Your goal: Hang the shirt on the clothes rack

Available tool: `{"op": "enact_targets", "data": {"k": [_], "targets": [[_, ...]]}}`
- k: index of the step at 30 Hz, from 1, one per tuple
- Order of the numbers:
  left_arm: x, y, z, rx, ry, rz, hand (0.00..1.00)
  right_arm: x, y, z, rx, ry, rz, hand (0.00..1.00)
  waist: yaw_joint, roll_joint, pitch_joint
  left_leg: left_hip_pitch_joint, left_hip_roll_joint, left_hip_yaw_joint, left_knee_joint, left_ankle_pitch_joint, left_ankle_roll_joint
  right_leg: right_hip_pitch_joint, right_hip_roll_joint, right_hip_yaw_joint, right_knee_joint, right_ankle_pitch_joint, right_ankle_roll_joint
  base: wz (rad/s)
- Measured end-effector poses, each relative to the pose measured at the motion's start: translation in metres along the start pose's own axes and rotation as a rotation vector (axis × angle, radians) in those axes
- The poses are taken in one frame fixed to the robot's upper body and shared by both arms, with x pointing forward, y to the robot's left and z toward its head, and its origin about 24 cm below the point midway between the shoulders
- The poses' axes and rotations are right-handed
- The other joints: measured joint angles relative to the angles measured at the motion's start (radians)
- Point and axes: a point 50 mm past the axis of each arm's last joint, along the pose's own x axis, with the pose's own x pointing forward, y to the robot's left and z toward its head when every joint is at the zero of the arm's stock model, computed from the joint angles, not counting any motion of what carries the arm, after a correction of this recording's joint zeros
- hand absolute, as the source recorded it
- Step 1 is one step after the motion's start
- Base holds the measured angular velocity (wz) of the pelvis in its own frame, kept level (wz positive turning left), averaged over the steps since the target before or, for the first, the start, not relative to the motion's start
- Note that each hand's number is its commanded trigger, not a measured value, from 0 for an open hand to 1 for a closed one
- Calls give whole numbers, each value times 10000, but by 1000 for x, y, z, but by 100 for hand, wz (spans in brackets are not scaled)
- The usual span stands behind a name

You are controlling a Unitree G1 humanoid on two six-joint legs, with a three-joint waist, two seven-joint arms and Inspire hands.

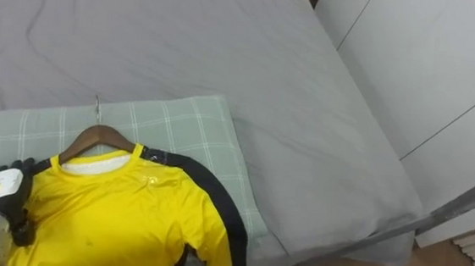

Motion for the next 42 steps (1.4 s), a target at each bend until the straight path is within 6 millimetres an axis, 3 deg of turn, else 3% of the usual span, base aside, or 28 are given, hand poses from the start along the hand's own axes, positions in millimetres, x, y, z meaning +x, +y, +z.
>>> {"op": "enact_targets", "data": {"k": [1, 2, 3, 6, 9, 13, 26, 42], "targets": [[0, 0, -1, 13, 30, -81, 4, 0, 0, -1, -6, 24, 80, 0, -24, 32, -6, 2, 0, 4, -4, -5, 2, -17, -7, 1, 45, -13, -3, 0], [1, 1, -3, 46, 77, -191, 71, 0, 1, -2, -3, 46, 135, 0, -63, 57, -21, 8, -6, 9, 8, -4, 2, -40, -21, 1, 133, -33, -9, 0], [1, 2, -4, 58, 103, -237, 100, 0, 1, -2, 1, 63, 140, 0, -74, 65, -32, 8, -6, 12, 18, -4, 2, -52, -24, 1, 161, -40, -13, 0], [2, 5, -8, 141, 246, -434, 100, 0, 0, -5, 16, 146, 127, 0, -168, 92, -60, 15, -6, 30, 83, -2, 3, -102, -44, 10, 310, -75, -26, 0], [4, 11, -13, 234, 405, -311, 100, 0, 0, -10, 46, 272, 130, 0, -234, 115, -148, 85, -6, 49, 86, -1, 4, -47, -48, 21, 323, -77, -27, -1], [6, 20, -18, 335, 574, -294, 100, -1, -1, -13, 55, 358, 120, 0, -261, 102, -180, 413, -6, 147, 66, -16, 17, 238, -48, 108, 292, -82, -14, -4], [6, 15, -22, 246, 944, -1090, 100, -1, -1, -12, 16, 333, 154, 0, -211, 255, -72, 407, 90, 141, 141, -37, 38, 345, 40, 92, 114, 7, -3, 0], [3, 6, -27, 292, 1262, -1523, 100, -1, 0, -11, 44, 314, 243, 0, -214, 481, -68, 673, 106, 192, 57, -53, 9, 547, 93, 209, 105, 0, -3, 0]]}}
